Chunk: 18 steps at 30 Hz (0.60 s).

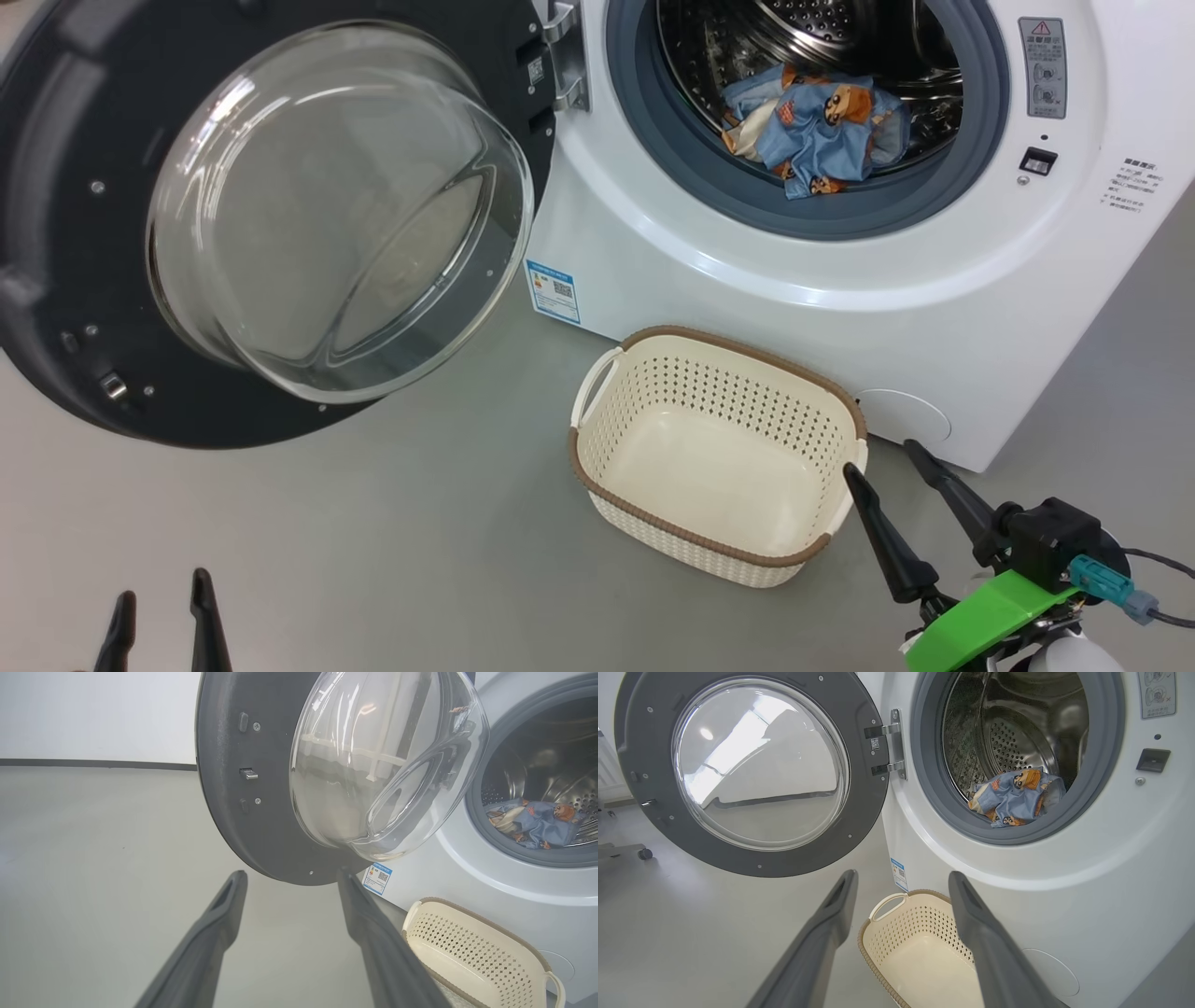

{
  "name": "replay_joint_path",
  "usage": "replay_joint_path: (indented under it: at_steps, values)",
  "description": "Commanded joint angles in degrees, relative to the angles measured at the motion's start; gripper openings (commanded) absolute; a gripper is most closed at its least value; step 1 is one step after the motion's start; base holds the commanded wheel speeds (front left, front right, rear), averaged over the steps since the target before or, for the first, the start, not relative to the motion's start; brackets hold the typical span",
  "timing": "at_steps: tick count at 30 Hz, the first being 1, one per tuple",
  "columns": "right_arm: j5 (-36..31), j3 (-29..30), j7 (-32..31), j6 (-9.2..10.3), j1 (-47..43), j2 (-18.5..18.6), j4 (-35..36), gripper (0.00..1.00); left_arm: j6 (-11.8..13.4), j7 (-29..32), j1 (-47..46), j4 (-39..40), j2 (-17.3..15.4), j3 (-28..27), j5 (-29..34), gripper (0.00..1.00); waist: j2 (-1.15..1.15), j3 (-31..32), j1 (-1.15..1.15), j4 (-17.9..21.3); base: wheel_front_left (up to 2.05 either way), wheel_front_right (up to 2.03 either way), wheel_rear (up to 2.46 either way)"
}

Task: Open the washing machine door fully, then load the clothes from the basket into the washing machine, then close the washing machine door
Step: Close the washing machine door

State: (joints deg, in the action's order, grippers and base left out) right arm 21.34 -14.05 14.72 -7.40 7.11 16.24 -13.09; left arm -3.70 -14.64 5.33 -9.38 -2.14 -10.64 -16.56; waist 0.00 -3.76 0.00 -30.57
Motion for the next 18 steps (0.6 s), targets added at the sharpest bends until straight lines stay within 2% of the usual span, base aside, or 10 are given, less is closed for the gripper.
replay_joint_path:
  at_steps: [1, 6, 7, 8, 9, 10, 15, 18]
  values:
    - [0.5, -1.3, 0.3, -0.09, 1.4, 0.8, 1.0, 1.0, 0.5, -0.4, -0.4, 1.6, -0.7, -1.5, -0.6, 1.0, 0.0, 0.0, 0.0, 0.0, 0.0, 0.0, 0.0]
    - [0.6, -1.9, 0.3, -0.09, 1.8, 0.7, 0.8, 1.0, 0.7, -0.4, -0.4, 2.3, -0.7, -1.4, -1.3, 1.0, 0.0, 0.0, 0.0, -0.1, 0.0, 0.0, 0.0]
    - [0.6, -1.9, 0.3, -0.09, 1.8, 0.7, 0.8, 1.0, 0.6, -0.4, -0.6, 2.7, -0.7, -1.6, -1.6, 0.92, 0.0, 0.0, 0.0, -0.1, 0.0, 0.0, 0.0]
    - [0.7, -2.0, 0.3, -0.09, 1.9, 0.7, 0.8, 1.0, 0.5, -0.4, -0.8, 3.2, -0.7, -1.9, -1.9, 0.5, 0.0, 0.0, 0.0, -0.1, 0.0, 0.0, 0.0]
    - [0.7, -1.9, 0.3, -0.09, 1.8, 0.7, 0.8, 1.0, 0.4, -0.4, -1.1, 3.7, -0.7, -2.3, -2.3, 0.3, 0.0, -0.1, 0.0, -0.1, 0.0, 0.0, 0.0]
    - [0.7, -1.8, 0.3, -0.09, 1.8, 0.7, 0.9, 1.0, 0.1, -0.4, -1.6, 4.3, -0.7, -2.9, -2.6, 0.0, 0.0, -0.1, 0.0, -0.1, 0.0, 0.0, 0.0]
    - [0.6, -0.8, 0.3, -0.09, 0.8, 0.6, 1.2, 1.0, -2.0, -0.4, -5.4, 9.1, -1.2, -6.7, -4.1, 0.0, 0.0, -0.2, 0.0, 0.1, 0.0, 0.0, 0.0]
    - [0.4, -0.3, 0.3, -0.09, 0.2, 0.4, 1.5, 1.0, -2.9, -0.4, -9.4, 12.5, -3.8, -10.0, -5.9, 0.0, 0.0, -0.5, 0.0, 0.7, 0.0, 0.0, 0.0]
